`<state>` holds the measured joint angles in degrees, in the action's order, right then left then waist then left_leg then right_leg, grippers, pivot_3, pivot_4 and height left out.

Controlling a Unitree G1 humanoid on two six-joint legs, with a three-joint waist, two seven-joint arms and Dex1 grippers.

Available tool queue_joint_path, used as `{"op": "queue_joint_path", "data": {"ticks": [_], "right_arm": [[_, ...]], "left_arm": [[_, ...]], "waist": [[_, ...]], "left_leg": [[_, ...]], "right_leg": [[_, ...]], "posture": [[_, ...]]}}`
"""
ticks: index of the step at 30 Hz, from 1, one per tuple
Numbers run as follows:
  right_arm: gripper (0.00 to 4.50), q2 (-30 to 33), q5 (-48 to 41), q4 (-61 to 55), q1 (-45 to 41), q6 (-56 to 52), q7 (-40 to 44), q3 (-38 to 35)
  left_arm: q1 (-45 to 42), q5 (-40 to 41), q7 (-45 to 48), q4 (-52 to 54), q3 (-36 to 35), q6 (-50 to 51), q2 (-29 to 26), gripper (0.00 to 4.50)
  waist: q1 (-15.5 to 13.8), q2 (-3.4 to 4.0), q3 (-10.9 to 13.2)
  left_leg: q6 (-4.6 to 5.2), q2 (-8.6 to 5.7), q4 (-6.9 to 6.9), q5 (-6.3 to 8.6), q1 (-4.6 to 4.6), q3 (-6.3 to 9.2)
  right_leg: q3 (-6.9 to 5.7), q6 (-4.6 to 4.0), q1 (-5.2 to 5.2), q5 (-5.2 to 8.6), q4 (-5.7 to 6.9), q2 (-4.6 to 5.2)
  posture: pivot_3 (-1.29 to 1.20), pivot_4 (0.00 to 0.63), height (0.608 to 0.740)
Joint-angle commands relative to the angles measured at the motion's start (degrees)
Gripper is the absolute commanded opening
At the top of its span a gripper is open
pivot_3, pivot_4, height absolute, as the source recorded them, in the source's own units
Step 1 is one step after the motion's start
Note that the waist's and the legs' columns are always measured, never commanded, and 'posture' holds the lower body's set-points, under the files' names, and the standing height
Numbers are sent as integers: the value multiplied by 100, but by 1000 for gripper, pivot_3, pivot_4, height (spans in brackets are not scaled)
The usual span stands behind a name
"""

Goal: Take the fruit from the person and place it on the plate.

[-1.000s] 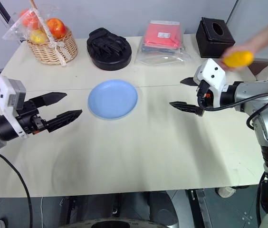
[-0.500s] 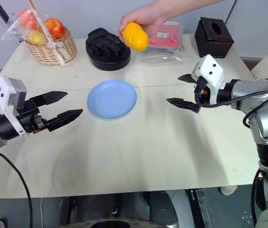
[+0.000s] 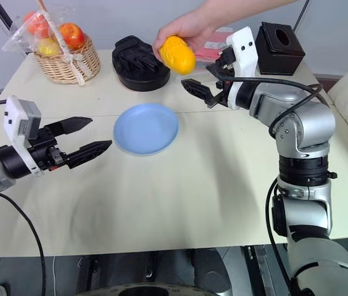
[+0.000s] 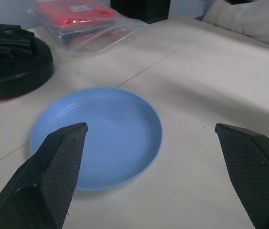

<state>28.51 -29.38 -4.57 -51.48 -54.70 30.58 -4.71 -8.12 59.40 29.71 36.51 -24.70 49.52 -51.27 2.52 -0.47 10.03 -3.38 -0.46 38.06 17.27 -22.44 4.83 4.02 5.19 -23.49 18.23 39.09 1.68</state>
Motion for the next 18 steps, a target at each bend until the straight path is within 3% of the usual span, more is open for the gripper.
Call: {"op": "queue_joint_path", "data": {"ticks": [1, 18], "right_arm": [[4468, -185, 32, 59, -348, 176, -183, -97], [4468, -775, 12, 589, -1060, 362, -353, -126]], "left_arm": [[-32, 54, -37, 134, -74, -76, -6, 4500], [39, 73, -104, 213, -97, -87, -21, 4500]], "waist": [[23, 0, 0], [14, 0, 0]], "left_leg": [[0, 1, -1, 0, 0, -2], [0, 3, -4, 0, 0, -2]], "right_leg": [[2, 0, -3, 0, 1, -1], [2, 0, -5, 0, 2, -3]], "posture": [[0, 150, 740], [0, 150, 740]]}}
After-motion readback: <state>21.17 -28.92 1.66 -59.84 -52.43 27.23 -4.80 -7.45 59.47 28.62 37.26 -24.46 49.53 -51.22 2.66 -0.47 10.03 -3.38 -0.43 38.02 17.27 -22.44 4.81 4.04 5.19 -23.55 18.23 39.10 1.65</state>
